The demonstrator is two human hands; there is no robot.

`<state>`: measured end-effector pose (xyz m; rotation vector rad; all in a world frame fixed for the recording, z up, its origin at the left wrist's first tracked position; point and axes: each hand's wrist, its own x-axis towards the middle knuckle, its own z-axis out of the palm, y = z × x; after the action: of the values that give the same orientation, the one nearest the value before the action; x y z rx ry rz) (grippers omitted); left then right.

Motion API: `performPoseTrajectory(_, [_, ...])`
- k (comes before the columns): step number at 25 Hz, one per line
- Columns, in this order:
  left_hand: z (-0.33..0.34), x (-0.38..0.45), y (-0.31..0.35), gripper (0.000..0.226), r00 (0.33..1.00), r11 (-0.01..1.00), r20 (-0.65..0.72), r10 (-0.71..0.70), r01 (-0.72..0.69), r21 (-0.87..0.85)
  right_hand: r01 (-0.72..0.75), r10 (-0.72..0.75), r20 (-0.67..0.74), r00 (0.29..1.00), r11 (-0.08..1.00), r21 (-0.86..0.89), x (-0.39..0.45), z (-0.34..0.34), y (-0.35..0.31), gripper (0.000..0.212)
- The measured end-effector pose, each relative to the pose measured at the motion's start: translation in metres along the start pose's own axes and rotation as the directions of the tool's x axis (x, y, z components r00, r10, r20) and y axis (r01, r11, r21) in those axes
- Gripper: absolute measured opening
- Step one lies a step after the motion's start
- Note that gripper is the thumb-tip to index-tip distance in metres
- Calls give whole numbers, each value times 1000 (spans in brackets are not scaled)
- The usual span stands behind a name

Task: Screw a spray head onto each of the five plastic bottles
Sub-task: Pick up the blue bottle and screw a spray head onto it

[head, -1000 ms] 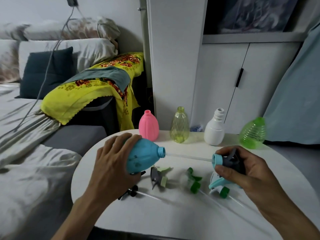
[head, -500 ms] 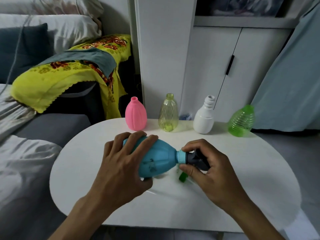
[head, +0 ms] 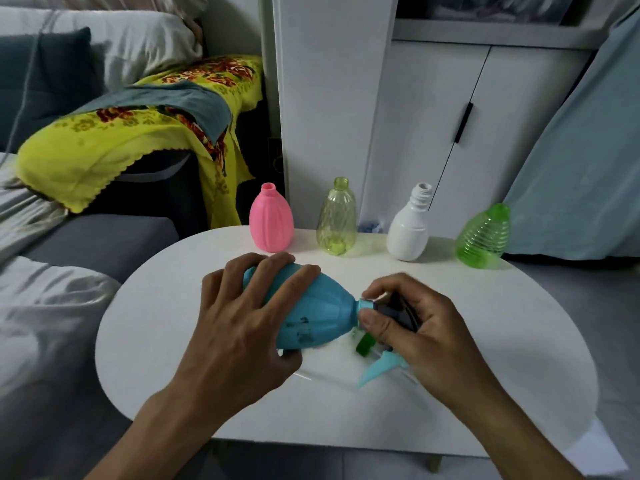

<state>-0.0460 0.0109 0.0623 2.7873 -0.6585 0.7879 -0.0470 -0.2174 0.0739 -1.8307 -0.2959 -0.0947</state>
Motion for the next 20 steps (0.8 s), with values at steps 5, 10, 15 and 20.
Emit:
performPoseTrajectory(5, [5,-2,-3,95,993,993,105,-61,71,-98,-326,230,316,920,899,294,0,-26,-3,44])
performPoseTrajectory(10, [6,-5,-5,93,992,970,126,-16,46,-237,-504,326,545,772,837,214,7,-38,8,40])
performPoseTrajectory(15, [3,-4,-4,94,994,951,106,-7,39,-305,-301,262,529,807,953,-12,-10,-42,-3,51])
performPoseTrajectory(20, [3,-1,1,94,1000,992,-10,-23,22,-125,-334,371,194,908,921,-199,-10,-18,-3,66])
